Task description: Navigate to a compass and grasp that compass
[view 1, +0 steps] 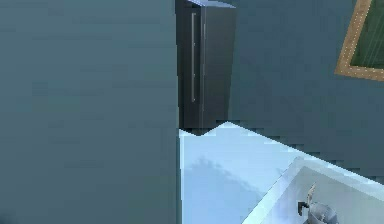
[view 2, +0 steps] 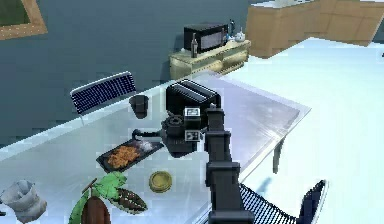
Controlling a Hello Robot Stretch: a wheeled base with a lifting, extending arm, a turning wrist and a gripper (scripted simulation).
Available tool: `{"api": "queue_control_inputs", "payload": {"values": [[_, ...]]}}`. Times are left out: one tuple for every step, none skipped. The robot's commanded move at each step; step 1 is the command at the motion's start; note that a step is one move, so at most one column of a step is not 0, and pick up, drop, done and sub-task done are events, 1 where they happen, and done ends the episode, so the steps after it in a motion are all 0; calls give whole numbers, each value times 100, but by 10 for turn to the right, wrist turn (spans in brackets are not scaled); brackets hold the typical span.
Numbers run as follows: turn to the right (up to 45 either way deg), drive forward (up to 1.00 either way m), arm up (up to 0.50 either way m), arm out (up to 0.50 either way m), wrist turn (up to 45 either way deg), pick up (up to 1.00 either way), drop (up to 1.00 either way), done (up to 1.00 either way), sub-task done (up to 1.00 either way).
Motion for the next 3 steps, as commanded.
{"api": "queue_control_inputs", "payload": {"values": [[0,0,-30,0,0,0,0,0,0],[0,0,0,0,0,100,0,0,0],[0,0,10,0,0,0,0,0,0]]}}
